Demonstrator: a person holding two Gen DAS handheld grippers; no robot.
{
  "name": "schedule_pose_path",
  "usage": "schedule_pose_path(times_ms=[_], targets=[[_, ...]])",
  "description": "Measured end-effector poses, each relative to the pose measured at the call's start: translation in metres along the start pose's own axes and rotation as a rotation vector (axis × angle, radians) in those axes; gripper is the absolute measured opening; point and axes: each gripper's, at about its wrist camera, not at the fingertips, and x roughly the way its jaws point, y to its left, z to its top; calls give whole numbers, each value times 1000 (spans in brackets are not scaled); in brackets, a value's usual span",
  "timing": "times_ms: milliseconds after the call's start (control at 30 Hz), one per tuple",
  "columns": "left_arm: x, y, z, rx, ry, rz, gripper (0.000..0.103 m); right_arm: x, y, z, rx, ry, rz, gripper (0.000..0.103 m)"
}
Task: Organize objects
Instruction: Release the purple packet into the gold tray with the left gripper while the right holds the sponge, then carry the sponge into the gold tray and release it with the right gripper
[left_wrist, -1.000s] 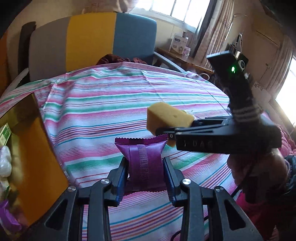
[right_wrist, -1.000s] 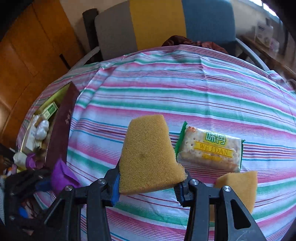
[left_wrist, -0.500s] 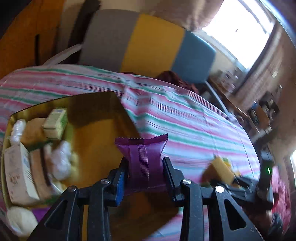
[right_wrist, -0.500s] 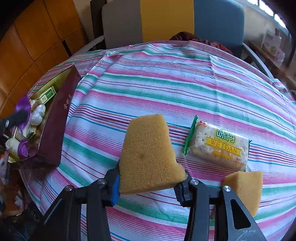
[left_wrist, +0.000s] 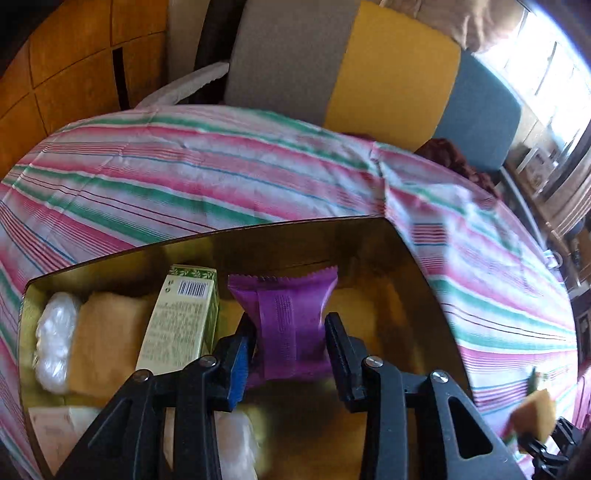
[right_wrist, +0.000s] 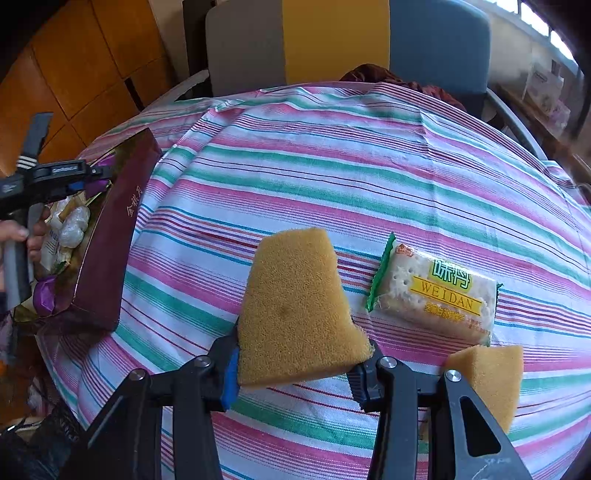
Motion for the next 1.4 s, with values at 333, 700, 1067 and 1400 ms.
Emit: schedule_pose_path(times_ms=[333, 700, 1067, 1400], targets=[[-22, 1, -5, 17, -40, 31, 45, 1, -2, 1, 2, 1, -1, 47], [-128, -20, -54, 103, -223, 10, 46, -1, 1, 0, 7, -13, -15, 47], [-171, -15, -99, 167, -303, 5, 46, -20, 26, 15, 20, -69, 2, 47], [-170, 5, -113, 135, -290, 0, 46, -30, 133, 59, -113, -134, 131, 47]])
